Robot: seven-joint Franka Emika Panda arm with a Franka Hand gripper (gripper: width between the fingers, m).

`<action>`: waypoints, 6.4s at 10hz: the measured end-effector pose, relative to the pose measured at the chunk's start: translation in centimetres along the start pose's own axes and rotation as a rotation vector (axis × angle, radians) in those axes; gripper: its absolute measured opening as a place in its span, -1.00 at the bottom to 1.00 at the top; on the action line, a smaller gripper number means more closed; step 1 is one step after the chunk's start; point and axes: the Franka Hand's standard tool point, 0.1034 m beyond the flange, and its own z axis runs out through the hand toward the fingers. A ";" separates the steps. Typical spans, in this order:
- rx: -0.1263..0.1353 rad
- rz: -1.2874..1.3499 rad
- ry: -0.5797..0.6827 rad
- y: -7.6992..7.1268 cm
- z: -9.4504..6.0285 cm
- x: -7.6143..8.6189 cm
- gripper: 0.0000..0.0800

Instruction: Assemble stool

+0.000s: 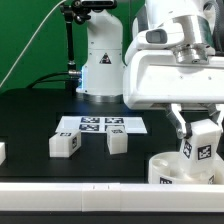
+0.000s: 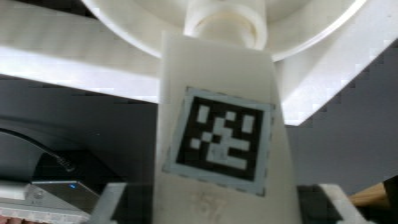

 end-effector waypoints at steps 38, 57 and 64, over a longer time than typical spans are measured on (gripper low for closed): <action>0.343 -1.148 -0.481 0.1 -1.3 1.1 0.62; 0.211 -0.694 -0.554 0.6 -0.1 -0.4 -0.16; 0.059 0.014 -0.593 0.0 -0.2 -0.5 -0.16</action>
Offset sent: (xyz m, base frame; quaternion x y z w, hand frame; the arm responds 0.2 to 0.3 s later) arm -0.0037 0.0053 0.0051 -0.0021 -0.0032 0.0023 1.0000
